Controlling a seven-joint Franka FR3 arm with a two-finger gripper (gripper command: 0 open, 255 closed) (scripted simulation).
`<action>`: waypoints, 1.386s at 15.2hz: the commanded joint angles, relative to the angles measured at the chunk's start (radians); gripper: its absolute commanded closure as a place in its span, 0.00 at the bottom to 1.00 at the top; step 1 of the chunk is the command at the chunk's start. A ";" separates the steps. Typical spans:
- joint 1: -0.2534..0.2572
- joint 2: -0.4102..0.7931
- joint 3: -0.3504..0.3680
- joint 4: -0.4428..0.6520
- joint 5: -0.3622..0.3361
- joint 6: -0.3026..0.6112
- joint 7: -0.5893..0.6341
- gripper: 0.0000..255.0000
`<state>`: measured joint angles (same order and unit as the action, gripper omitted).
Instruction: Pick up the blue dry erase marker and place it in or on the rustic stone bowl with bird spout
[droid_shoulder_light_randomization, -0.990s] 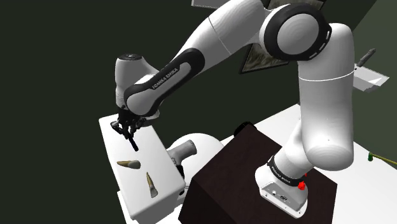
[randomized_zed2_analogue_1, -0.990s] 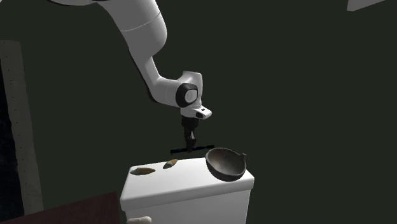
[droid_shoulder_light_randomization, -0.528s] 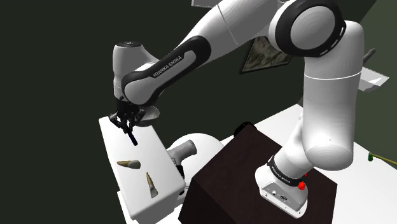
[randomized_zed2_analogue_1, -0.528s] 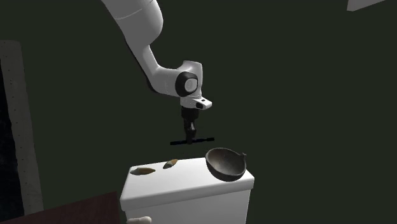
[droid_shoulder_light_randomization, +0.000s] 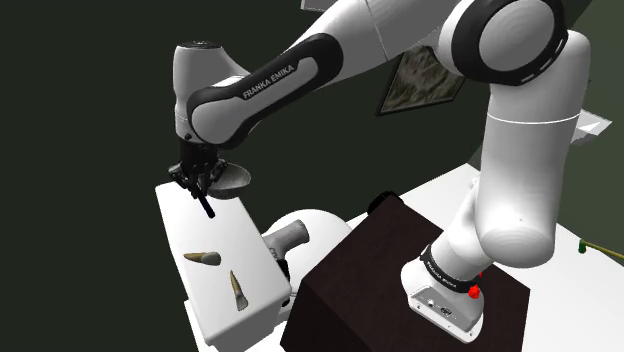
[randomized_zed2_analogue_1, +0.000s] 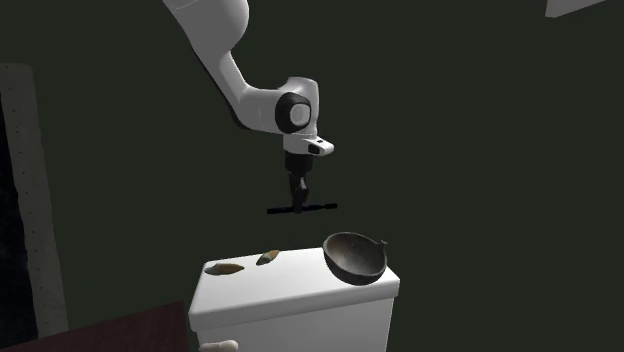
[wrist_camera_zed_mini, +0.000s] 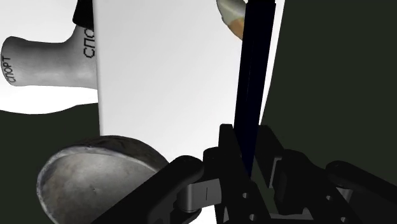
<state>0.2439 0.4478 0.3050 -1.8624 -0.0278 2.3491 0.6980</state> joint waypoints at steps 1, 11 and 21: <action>-0.001 -0.012 0.002 0.004 0.003 -0.015 0.000 1.00; -0.154 0.029 -0.043 0.103 0.028 -0.093 -0.214 1.00; -0.175 0.108 -0.061 0.118 0.019 -0.034 -0.255 1.00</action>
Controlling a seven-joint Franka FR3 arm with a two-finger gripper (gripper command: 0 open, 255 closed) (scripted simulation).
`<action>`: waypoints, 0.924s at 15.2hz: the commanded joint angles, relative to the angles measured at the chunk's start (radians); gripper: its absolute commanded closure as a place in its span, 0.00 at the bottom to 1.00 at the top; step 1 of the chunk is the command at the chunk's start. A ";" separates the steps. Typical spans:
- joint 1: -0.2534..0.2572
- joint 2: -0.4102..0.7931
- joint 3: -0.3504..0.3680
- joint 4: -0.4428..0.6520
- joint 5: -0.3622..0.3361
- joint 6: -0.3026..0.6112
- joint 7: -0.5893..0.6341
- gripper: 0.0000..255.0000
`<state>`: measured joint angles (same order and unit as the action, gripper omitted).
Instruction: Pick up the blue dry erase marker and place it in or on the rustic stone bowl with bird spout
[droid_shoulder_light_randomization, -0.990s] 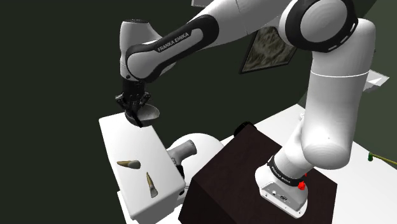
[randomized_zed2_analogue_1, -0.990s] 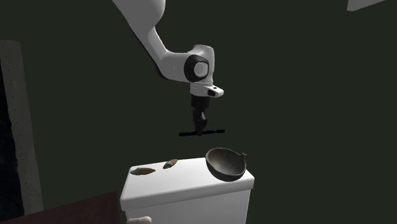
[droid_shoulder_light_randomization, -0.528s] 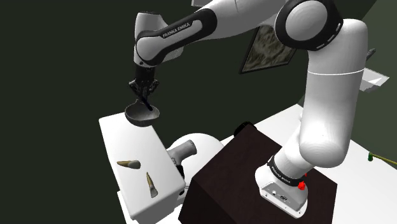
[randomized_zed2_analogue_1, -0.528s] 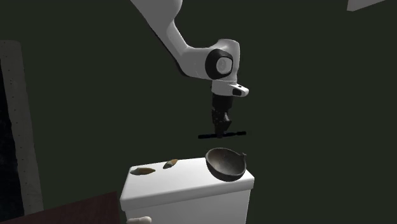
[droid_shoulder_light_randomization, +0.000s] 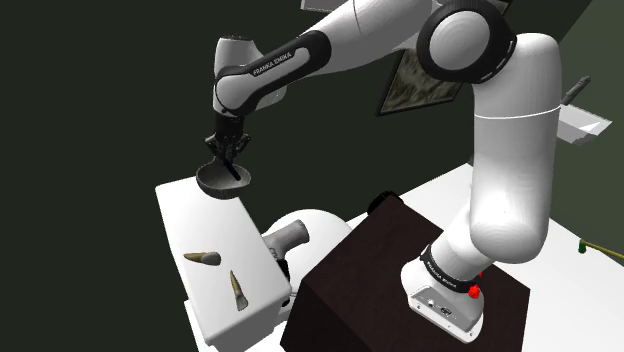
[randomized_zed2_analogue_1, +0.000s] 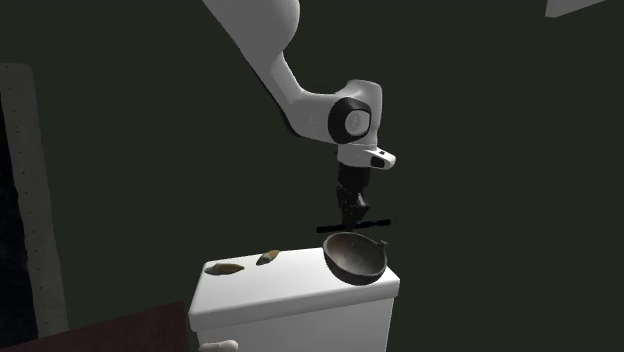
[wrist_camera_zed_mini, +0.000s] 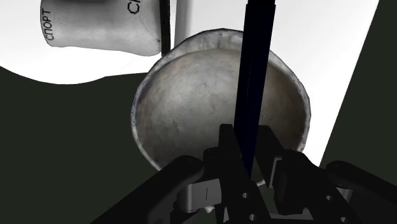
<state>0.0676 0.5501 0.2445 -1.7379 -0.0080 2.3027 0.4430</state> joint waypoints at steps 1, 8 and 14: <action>0.002 0.014 -0.002 -0.008 -0.003 0.022 0.000 1.00; 0.008 0.067 -0.010 -0.012 -0.012 0.078 0.000 1.00; 0.008 0.067 -0.010 -0.012 -0.012 0.078 0.000 1.00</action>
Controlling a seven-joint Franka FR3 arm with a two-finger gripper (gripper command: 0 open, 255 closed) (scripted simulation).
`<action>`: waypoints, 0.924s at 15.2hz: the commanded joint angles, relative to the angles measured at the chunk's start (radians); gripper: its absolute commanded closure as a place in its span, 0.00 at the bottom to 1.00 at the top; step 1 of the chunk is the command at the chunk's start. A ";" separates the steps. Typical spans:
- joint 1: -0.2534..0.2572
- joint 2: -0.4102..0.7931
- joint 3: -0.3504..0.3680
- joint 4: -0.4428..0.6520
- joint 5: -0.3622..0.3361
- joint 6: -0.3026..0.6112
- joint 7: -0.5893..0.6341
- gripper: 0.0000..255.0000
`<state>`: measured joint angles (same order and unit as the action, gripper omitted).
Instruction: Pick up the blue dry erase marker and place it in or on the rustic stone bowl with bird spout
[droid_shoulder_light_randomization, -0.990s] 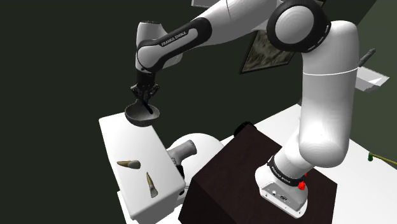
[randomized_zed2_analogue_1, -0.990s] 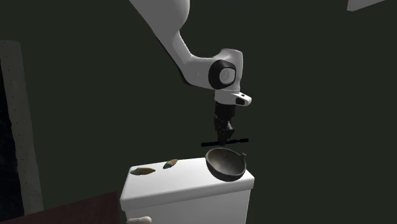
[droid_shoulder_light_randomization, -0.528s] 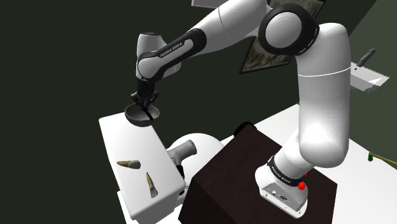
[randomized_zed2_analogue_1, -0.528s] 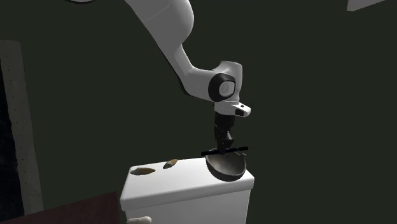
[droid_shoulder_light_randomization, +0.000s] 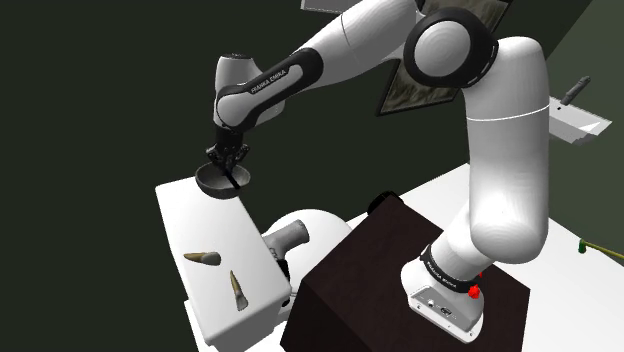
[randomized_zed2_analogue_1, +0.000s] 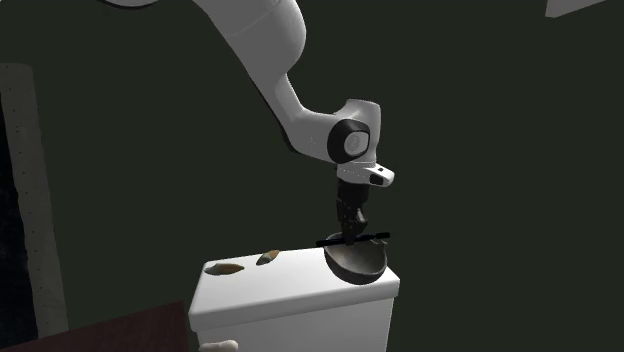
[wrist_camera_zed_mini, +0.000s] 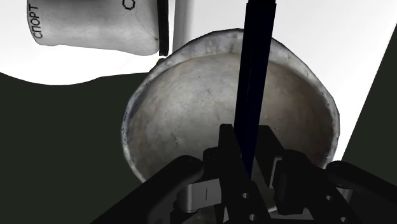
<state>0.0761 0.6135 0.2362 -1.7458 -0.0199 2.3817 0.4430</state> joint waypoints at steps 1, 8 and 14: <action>-0.001 0.003 -0.001 -0.004 0.000 -0.001 0.000 1.00; -0.006 -0.020 0.002 -0.005 0.004 -0.023 -0.003 0.00; -0.019 -0.081 0.010 0.000 0.016 -0.089 -0.010 0.00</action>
<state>0.0577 0.5330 0.2458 -1.7493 -0.0039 2.2973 0.4337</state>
